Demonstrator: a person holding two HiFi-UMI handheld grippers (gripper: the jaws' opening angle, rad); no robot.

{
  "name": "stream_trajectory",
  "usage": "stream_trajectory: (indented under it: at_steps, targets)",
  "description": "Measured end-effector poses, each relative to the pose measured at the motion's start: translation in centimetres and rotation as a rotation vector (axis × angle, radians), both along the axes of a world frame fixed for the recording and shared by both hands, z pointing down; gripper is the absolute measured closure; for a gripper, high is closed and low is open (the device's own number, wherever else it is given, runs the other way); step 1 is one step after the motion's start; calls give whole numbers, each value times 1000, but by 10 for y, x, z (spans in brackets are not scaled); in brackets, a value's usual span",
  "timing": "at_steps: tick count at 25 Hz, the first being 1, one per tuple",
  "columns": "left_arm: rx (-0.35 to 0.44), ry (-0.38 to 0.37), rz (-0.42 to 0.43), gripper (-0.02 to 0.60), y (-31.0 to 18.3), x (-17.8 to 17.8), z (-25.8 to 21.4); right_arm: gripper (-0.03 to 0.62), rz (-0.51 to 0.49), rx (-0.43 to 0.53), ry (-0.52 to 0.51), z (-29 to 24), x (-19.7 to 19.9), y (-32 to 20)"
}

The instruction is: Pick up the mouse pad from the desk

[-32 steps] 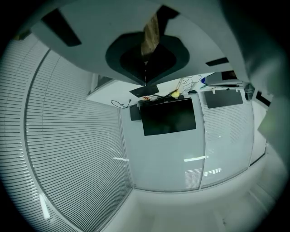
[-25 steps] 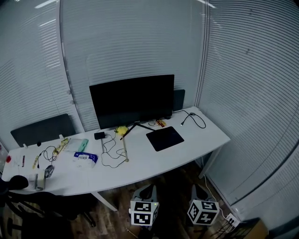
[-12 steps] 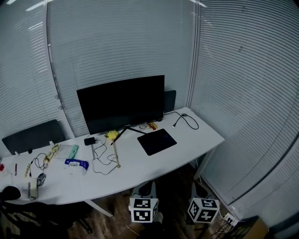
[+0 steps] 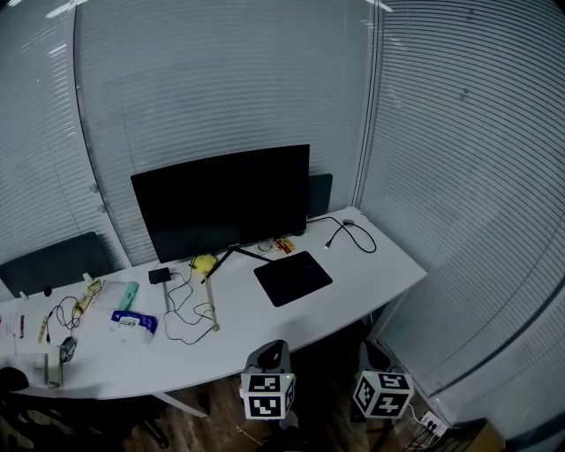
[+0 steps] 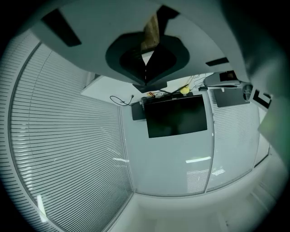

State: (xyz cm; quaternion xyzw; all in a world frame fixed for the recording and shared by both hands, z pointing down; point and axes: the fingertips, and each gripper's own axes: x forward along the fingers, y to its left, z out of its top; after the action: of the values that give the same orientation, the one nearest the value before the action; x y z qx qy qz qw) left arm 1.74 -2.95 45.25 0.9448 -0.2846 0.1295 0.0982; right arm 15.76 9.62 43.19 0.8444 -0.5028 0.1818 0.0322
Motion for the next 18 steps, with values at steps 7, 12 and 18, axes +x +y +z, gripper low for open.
stream_trajectory:
  at_steps: [7,12,18]
  targets:
    - [-28,-1,4,566,-31,40,8,561,27,-12,-26,3,42,-19]
    - [-27,8,38,566,-46,83,2,561,47,-13,-10,-6,79,-34]
    - [-34,-4,62,566,-69,119,4,560,40,-14,5,-10,110,-60]
